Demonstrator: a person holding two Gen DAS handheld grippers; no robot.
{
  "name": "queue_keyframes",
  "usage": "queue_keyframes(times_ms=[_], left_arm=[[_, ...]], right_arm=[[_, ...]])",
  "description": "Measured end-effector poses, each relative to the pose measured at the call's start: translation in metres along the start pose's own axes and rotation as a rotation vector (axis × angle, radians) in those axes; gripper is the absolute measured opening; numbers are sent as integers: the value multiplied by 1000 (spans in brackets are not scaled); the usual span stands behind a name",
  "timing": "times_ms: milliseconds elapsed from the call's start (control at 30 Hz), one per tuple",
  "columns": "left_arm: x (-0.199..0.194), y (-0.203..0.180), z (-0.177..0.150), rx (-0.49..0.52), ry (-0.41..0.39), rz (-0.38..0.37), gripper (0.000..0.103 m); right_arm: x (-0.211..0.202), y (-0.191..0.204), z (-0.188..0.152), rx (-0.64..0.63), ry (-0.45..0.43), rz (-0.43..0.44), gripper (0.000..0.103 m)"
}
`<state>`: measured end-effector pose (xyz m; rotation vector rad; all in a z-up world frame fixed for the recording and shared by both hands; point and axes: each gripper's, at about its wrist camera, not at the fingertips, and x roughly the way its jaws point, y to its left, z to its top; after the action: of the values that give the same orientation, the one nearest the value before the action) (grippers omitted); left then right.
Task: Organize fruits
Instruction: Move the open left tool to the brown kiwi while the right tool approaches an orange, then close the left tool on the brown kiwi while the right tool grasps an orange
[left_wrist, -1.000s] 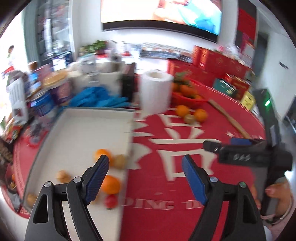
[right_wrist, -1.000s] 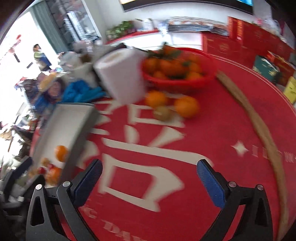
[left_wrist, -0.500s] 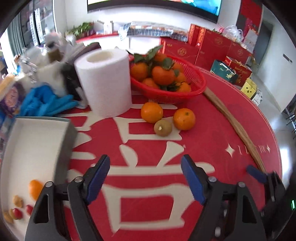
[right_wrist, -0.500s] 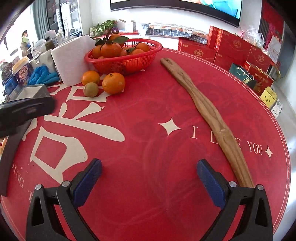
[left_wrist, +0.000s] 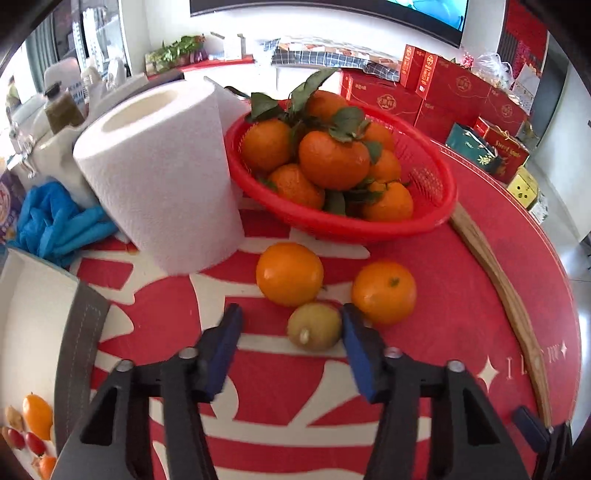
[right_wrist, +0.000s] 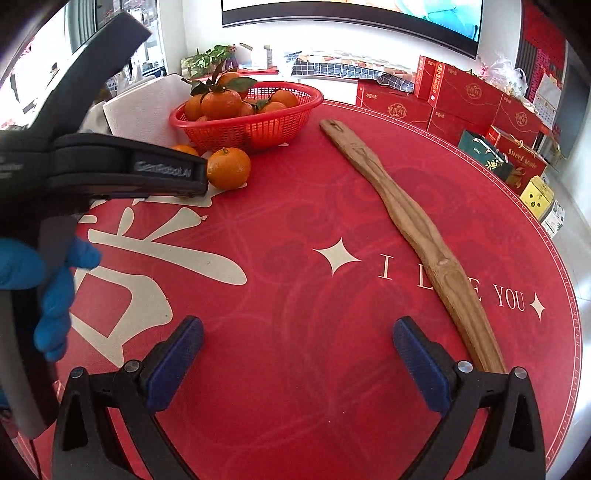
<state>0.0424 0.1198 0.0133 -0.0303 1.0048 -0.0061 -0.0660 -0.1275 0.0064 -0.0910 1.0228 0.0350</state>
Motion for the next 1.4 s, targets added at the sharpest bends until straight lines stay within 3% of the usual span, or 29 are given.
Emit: queue_keyframes(times_ms=[33,67,400,600,800,900,1000,1033,1200,1400], left_arm=[[1,1,1,2,-5,2,34],[1,0,1,9,-11,7,30],[-30,25,-52,66,-59,44,30],[-48,49,-78,8,-60,41,30],[-49,50,-80,-3,-74,41,30],[-49,47,-83,3,-94,51,30],[-49,47,-84,7,-104,49,30],[-50,47,-85,9,-106,48,30],[-56,50,-92,7,-88,32,30],[-70,48,-114,14,-85,11,30]], right_arm=[[0,0,0,0,0,0,103],[0,0,0,0,0,0,103],[5,4,8,-16,9,11,103],[38,21,55,-64,33,49,103],[65,43,92,-80,10,82,103],[69,54,100,-107,-15,78,91],[65,58,103,-113,-34,85,56],[64,57,104,-106,-40,81,38],[50,43,87,-22,-17,156,38],[-7,21,29,55,-43,202,38]])
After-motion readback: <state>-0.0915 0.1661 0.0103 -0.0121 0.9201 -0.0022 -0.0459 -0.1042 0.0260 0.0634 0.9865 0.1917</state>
